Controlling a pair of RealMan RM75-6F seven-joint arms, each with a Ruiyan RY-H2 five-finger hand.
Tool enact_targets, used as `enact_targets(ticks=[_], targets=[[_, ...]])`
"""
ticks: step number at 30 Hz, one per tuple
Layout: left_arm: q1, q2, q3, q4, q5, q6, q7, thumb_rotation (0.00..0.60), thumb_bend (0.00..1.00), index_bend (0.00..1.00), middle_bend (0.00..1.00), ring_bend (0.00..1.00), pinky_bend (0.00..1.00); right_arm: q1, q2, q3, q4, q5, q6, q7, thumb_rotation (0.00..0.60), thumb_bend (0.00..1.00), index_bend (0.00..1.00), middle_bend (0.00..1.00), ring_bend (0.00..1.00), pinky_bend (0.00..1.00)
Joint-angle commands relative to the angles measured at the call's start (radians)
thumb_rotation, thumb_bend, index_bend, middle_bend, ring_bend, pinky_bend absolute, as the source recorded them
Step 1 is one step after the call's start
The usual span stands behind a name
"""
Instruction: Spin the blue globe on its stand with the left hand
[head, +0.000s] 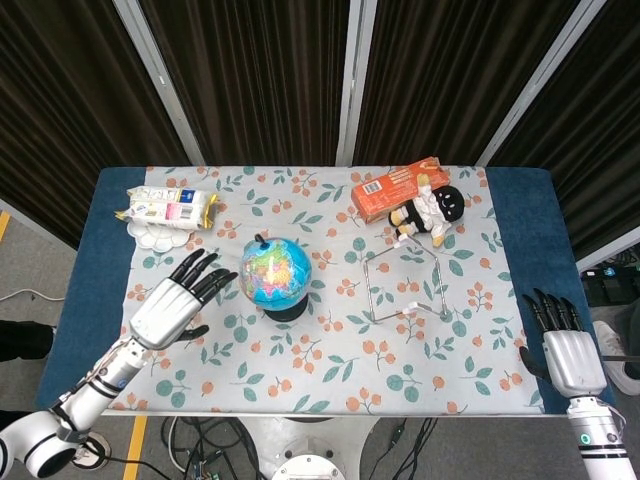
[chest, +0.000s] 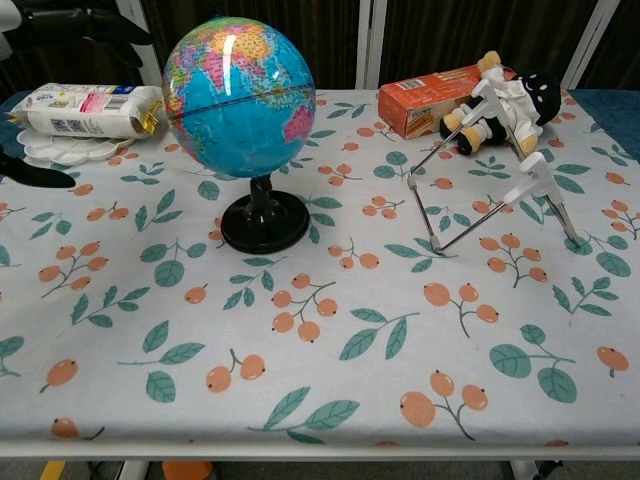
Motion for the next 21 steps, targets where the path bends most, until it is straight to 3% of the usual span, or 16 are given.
enact_targets(ticks=[1, 10, 21], targets=[[0.009, 0.007, -0.003, 0.005, -0.001, 0.016, -0.011, 0.6, 0.06, 0.11, 0.18, 0.0, 0.0, 0.0, 0.0, -0.001, 0.0, 0.0, 0.0, -0.001, 0.6, 0.29, 0.0, 0.0, 0.0, 0.0], [-0.009, -0.025, -0.01, 0.019, 0.101, 0.07, -0.047, 0.6, 0.06, 0.11, 0.13, 0.0, 0.0, 0.0, -0.001, -0.001, 0.001, 0.001, -0.002, 0.0, 0.6, 0.29, 0.0, 0.0, 0.0, 0.0], [-0.111, -0.091, -0.053, 0.002, 0.116, -0.044, -0.013, 0.6, 0.06, 0.11, 0.11, 0.0, 0.0, 0.0, -0.005, -0.001, 0.017, 0.009, -0.009, 0.017, 0.6, 0.29, 0.0, 0.0, 0.0, 0.0]])
